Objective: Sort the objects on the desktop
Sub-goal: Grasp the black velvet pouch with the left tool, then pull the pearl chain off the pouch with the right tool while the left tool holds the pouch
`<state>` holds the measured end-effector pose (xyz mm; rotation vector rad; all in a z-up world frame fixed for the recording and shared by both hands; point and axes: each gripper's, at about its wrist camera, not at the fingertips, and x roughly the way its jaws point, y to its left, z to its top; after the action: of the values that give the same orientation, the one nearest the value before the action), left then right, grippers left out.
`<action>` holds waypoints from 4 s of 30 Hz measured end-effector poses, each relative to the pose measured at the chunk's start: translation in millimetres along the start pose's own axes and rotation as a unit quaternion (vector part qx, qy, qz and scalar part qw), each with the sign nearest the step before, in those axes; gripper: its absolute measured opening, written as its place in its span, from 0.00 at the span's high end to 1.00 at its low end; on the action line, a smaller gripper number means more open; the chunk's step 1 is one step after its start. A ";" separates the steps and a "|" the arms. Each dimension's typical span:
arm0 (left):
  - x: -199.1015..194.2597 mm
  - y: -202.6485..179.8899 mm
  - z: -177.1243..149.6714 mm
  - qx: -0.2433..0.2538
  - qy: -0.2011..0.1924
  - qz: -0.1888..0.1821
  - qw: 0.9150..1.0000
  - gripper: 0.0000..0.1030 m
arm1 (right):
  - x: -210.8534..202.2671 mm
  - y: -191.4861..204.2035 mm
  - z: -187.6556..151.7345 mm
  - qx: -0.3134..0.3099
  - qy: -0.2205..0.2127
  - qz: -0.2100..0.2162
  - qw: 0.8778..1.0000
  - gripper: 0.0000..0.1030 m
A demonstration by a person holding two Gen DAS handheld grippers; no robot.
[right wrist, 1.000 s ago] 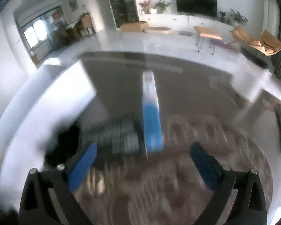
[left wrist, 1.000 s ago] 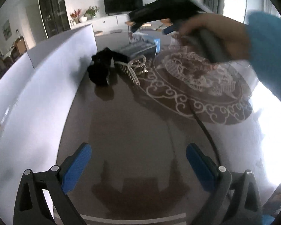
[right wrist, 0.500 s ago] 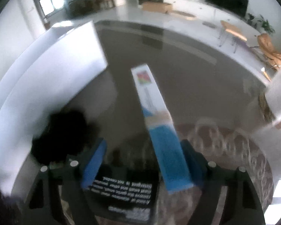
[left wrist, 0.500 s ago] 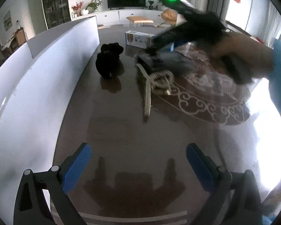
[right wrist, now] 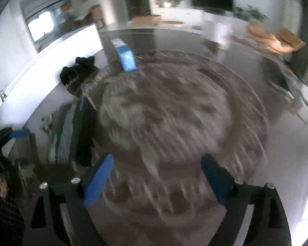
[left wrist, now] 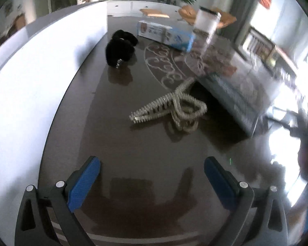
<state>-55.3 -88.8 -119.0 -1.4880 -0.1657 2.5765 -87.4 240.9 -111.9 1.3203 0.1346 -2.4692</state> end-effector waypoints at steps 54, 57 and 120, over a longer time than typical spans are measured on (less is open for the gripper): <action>-0.9 -2.8 -0.6 0.013 -0.007 0.032 0.999 0.23 | -3.4 -9.9 -44.6 0.028 -0.012 -0.073 0.997 0.00; 2.9 -5.0 -0.6 0.029 -0.010 0.041 0.999 0.21 | -12.0 5.4 -50.2 0.057 -0.027 -0.047 0.997 0.00; 17.7 4.2 7.7 0.039 -0.021 0.080 0.996 0.00 | 36.1 111.7 -13.0 -0.036 -0.007 -0.025 0.999 0.00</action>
<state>-71.1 -89.5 -130.8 -1.4758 0.0504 2.7058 -58.0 130.1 -140.7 1.2837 0.2535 -2.4892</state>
